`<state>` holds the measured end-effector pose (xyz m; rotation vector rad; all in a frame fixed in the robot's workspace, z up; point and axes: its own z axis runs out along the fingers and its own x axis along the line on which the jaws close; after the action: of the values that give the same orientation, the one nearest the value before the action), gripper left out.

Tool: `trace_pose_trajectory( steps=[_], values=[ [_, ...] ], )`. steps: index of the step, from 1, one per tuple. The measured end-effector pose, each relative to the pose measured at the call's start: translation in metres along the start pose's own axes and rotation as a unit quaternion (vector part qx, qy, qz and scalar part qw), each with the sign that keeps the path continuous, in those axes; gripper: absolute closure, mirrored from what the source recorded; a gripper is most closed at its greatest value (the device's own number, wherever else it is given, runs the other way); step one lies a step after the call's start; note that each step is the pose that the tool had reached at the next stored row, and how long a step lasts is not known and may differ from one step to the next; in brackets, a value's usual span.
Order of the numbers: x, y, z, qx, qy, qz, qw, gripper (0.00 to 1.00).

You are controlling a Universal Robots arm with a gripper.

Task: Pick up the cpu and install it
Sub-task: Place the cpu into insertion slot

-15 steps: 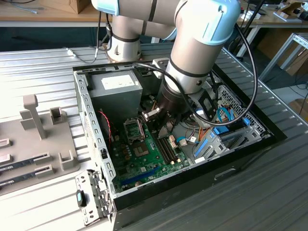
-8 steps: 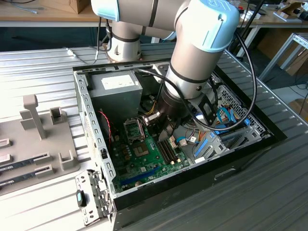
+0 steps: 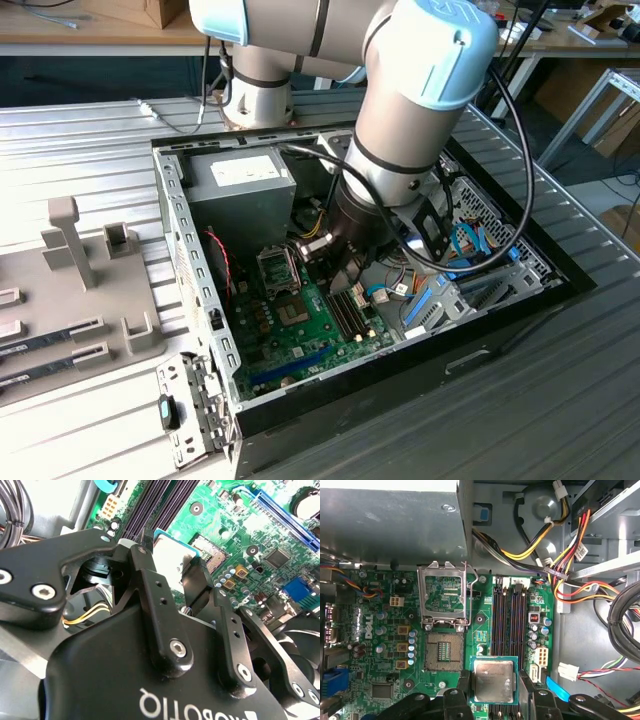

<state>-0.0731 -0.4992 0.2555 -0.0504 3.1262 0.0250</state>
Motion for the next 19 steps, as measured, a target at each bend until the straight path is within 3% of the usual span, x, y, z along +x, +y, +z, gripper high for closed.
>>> trace_pose_trajectory(
  steps=[9,14,19],
  values=[
    [0.0001,-0.0022,0.0001,0.0,0.0,0.0,1.0,0.53],
    [0.0008,-0.0065,0.0004,-0.0001,-0.0001,0.0,1.0,0.53],
    [0.0084,-0.0064,0.0014,0.0,0.0,0.0,1.0,0.53]
  ],
)
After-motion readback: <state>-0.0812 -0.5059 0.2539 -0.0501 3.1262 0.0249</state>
